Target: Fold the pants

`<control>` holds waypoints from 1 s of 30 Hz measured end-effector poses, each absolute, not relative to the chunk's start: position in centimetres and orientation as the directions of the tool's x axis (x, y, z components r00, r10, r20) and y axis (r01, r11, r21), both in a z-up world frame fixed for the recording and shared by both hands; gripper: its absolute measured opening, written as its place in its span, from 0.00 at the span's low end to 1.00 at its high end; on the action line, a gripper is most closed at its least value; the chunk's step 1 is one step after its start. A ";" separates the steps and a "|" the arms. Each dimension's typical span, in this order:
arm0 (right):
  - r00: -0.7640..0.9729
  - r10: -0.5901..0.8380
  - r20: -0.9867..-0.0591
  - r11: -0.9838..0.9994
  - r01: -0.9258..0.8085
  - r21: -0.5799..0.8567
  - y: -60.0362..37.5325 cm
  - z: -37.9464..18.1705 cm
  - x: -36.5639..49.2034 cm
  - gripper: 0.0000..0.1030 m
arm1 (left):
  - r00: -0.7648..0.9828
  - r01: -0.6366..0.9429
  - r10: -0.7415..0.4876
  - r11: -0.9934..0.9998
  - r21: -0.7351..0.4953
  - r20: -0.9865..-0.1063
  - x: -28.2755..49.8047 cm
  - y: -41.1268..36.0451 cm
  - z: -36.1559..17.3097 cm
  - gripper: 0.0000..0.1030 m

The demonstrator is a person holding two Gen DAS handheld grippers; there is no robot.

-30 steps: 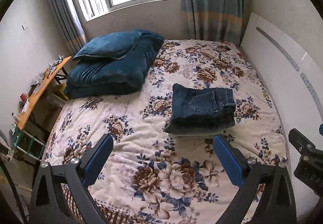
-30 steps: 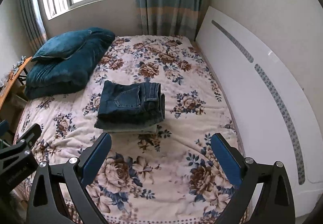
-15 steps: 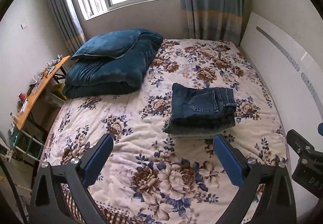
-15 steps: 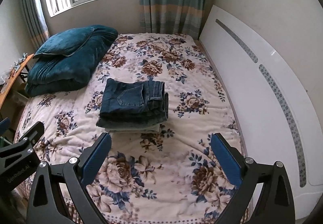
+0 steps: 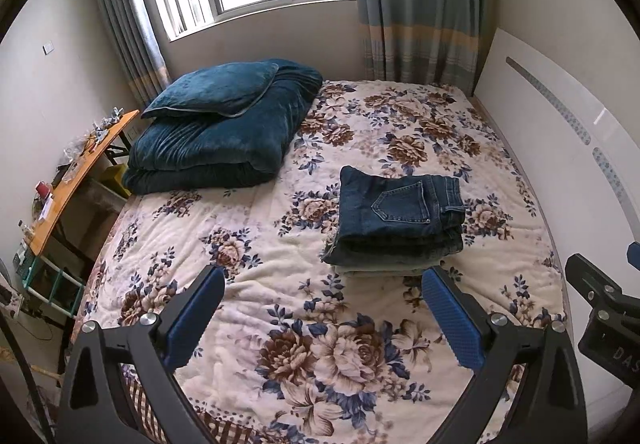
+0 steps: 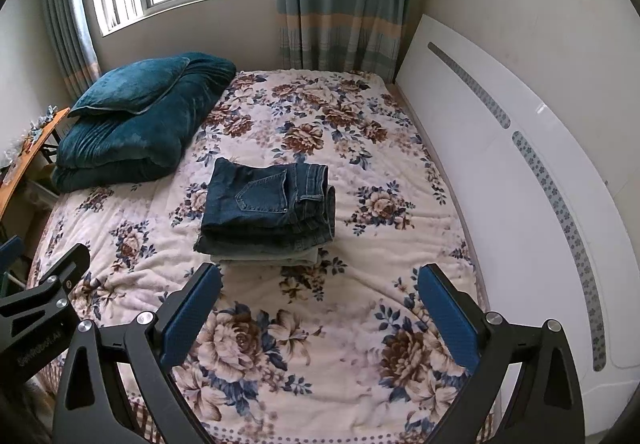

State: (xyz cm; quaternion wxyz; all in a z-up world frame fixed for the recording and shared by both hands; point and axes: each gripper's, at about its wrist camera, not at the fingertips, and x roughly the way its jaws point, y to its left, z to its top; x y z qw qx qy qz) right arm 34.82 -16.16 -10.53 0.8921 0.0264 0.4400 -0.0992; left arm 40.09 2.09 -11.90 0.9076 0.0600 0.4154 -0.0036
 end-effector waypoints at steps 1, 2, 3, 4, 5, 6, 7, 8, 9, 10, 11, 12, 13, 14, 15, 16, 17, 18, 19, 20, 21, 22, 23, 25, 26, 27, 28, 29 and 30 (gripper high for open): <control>0.593 -0.154 -0.790 0.979 0.200 -0.041 -16.2 -10.4 34.8 0.98 | 0.656 0.057 0.045 0.992 0.108 -0.753 40.0 2.1 -11.9 0.98; 0.595 -0.153 -0.789 0.979 0.199 -0.041 -16.2 -10.3 34.8 0.98 | 0.656 0.057 0.044 0.993 0.107 -0.753 40.0 2.1 -11.9 0.98; 0.596 -0.153 -0.788 0.979 0.198 -0.040 -16.2 -10.3 34.8 0.98 | 0.656 0.058 0.042 0.993 0.106 -0.754 40.0 2.1 -11.9 0.98; 0.595 -0.152 -0.789 0.979 0.198 -0.039 -16.2 -10.4 34.8 0.98 | 0.656 0.055 0.045 0.993 0.107 -0.754 39.9 2.1 -11.9 0.98; 0.595 -0.152 -0.790 0.979 0.199 -0.038 -16.2 -10.4 34.8 0.98 | 0.656 0.055 0.045 0.993 0.107 -0.753 39.9 2.1 -11.9 0.98; 0.596 -0.152 -0.788 0.979 0.199 -0.039 -16.1 -10.3 34.8 0.98 | 0.655 0.055 0.043 0.993 0.105 -0.755 39.9 2.1 -11.9 0.98; 0.594 -0.154 -0.790 0.979 0.199 -0.042 -16.2 -10.4 34.8 0.98 | 0.654 0.056 0.042 0.993 0.103 -0.755 39.9 2.1 -11.9 0.98; 0.593 -0.152 -0.790 0.979 0.198 -0.040 -16.2 -10.4 34.8 0.98 | 0.654 0.056 0.042 0.993 0.103 -0.756 39.8 2.0 -11.9 0.98; 0.594 -0.150 -0.791 0.979 0.198 -0.037 -16.2 -10.4 34.7 0.98 | 0.655 0.057 0.042 0.993 0.105 -0.754 39.8 2.0 -11.8 0.98; 0.594 -0.149 -0.790 0.979 0.199 -0.036 -16.2 -10.3 34.7 0.98 | 0.657 0.057 0.042 0.993 0.105 -0.753 39.8 2.0 -11.8 0.98; 0.595 -0.151 -0.789 0.979 0.198 -0.038 -16.2 -10.3 34.7 0.98 | 0.659 0.057 0.044 0.992 0.109 -0.750 39.7 2.0 -11.7 0.98; 0.594 -0.150 -0.791 0.979 0.198 -0.037 -16.2 -10.3 34.7 0.98 | 0.661 0.058 0.045 0.992 0.111 -0.749 39.6 2.0 -11.7 0.98; 0.594 -0.148 -0.791 0.979 0.201 -0.033 -16.2 -10.3 34.6 0.98 | 0.662 0.059 0.044 0.992 0.111 -0.748 39.6 1.9 -11.6 0.98; 0.594 -0.144 -0.792 0.979 0.201 -0.027 -16.2 -10.1 34.6 0.98 | 0.662 0.059 0.045 0.992 0.111 -0.748 39.6 1.9 -11.6 0.98; 0.594 -0.143 -0.792 0.979 0.200 -0.027 -16.2 -9.9 34.6 0.98 | 0.663 0.057 0.045 0.992 0.110 -0.747 39.5 1.9 -11.6 0.98; 0.595 -0.145 -0.791 0.979 0.201 -0.028 -16.2 -9.9 34.6 0.98 | 0.665 0.056 0.045 0.992 0.111 -0.746 39.5 2.0 -11.5 0.98; 0.595 -0.143 -0.791 0.979 0.200 -0.026 -16.2 -9.9 34.6 0.98 | 0.665 0.059 0.046 0.992 0.114 -0.745 39.5 1.8 -11.5 0.98; 0.595 -0.143 -0.791 0.979 0.200 -0.027 -16.2 -9.9 34.6 0.98 | 0.665 0.059 0.046 0.992 0.114 -0.745 39.6 1.7 -11.4 0.98; 0.596 -0.142 -0.790 0.980 0.198 -0.027 -16.2 -9.8 34.6 0.98 | 0.665 0.060 0.044 0.992 0.112 -0.746 39.6 1.7 -11.4 0.98; 0.595 -0.142 -0.791 0.980 0.199 -0.027 -16.2 -9.8 34.6 0.98 | 0.664 0.057 0.045 0.992 0.111 -0.746 39.5 1.7 -11.3 0.98; 0.596 -0.142 -0.791 0.980 0.198 -0.026 -16.2 -9.8 34.6 0.98 | 0.666 0.056 0.046 0.992 0.111 -0.744 39.5 1.7 -11.2 0.98; 0.596 -0.140 -0.791 0.980 0.198 -0.025 -16.2 -9.8 34.6 0.98 | 0.668 0.056 0.045 0.992 0.110 -0.743 39.5 1.7 -11.1 0.98; 0.595 -0.140 -0.791 0.980 0.197 -0.025 -16.1 -9.7 34.6 0.98 | 0.669 0.055 0.044 0.993 0.109 -0.742 39.4 1.7 -11.0 0.98; 0.595 -0.134 -0.792 0.981 0.192 -0.021 -15.9 -9.4 34.7 0.98 | 0.670 0.058 0.041 0.992 0.108 -0.741 39.4 1.6 -11.0 0.98; 0.596 -0.128 -0.793 0.982 0.190 -0.015 -15.8 -9.3 34.7 0.98 | 0.670 0.055 0.047 0.992 0.112 -0.741 39.3 1.6 -11.0 0.98; 0.594 -0.127 -0.794 0.982 0.190 -0.014 -15.8 -9.3 34.8 0.98 | 0.670 0.056 0.046 0.992 0.112 -0.741 39.3 1.5 -10.9 0.98; 0.594 -0.124 -0.795 0.982 0.189 -0.012 -15.7 -9.3 34.7 0.98 | 0.670 0.057 0.044 0.992 0.111 -0.741 39.3 1.6 -10.9 0.98; 0.594 -0.119 -0.796 0.982 0.188 -0.006 -15.8 -9.3 34.7 0.98 | 0.670 0.059 0.044 0.992 0.113 -0.741 39.3 1.5 -10.9 0.98; 0.593 -0.117 -0.796 0.982 0.189 -0.004 -15.8 -9.4 34.6 0.98 | 0.672 0.060 0.044 0.992 0.113 -0.739 39.3 1.4 -10.8 0.98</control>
